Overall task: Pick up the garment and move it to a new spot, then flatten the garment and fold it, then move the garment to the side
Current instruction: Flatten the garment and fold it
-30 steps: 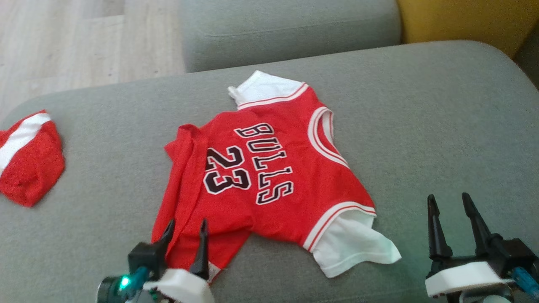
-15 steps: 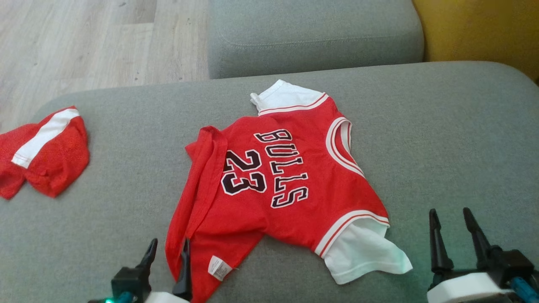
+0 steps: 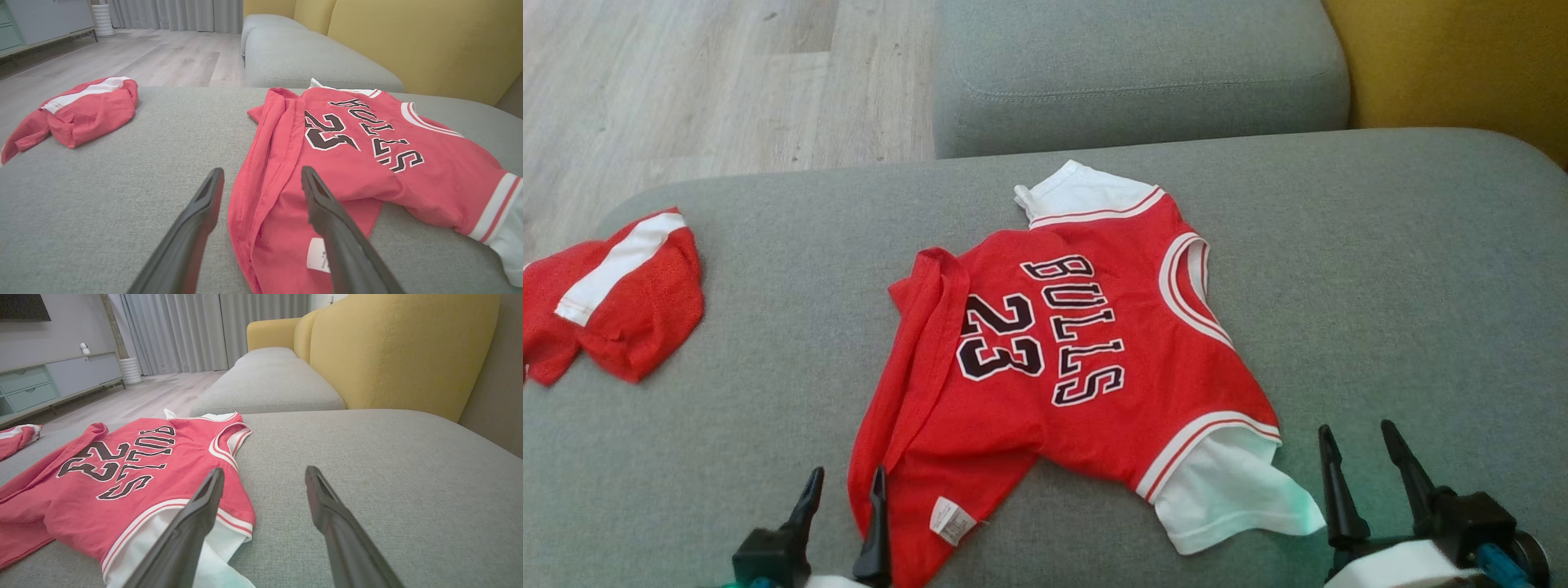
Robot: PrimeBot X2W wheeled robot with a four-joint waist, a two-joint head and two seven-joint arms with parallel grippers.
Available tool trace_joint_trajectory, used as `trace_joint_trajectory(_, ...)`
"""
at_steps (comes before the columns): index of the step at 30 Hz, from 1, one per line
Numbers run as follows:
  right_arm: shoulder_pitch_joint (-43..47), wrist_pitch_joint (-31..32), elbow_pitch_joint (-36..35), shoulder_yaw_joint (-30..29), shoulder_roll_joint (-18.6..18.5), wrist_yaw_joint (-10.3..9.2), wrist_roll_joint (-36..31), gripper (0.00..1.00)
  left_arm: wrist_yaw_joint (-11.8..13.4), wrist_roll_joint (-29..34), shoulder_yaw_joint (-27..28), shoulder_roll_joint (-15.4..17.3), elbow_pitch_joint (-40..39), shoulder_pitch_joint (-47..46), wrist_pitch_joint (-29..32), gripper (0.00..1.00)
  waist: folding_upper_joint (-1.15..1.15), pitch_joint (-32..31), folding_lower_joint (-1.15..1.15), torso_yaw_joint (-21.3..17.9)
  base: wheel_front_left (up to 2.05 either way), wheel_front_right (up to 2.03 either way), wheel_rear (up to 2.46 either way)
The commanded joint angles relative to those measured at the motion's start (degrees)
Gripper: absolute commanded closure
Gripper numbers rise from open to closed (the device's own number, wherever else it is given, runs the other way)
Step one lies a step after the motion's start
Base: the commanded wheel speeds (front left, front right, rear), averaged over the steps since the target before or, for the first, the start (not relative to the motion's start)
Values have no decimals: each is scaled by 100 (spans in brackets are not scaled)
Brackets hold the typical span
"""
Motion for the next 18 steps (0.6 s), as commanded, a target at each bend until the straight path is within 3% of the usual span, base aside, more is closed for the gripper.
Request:
trace_joint_trajectory(1,-198,-63,-152,160,-41,-4,-54,0,-52,69,273,-36,-152,-212,-71,0,0,0,0,4,0,0,0)
trace_joint_trajectory(11,-211,-63,-111,253,-88,-4,-58,0,-357,376,630,-329,-29,-152,-71,0,0,-17,0,14,0,0,0)
trace_joint_trajectory(18,-284,28,-196,341,-208,-4,-67,0,-419,373,639,-435,98,-77,53,0,0,-56,0,-33,0,0,0)
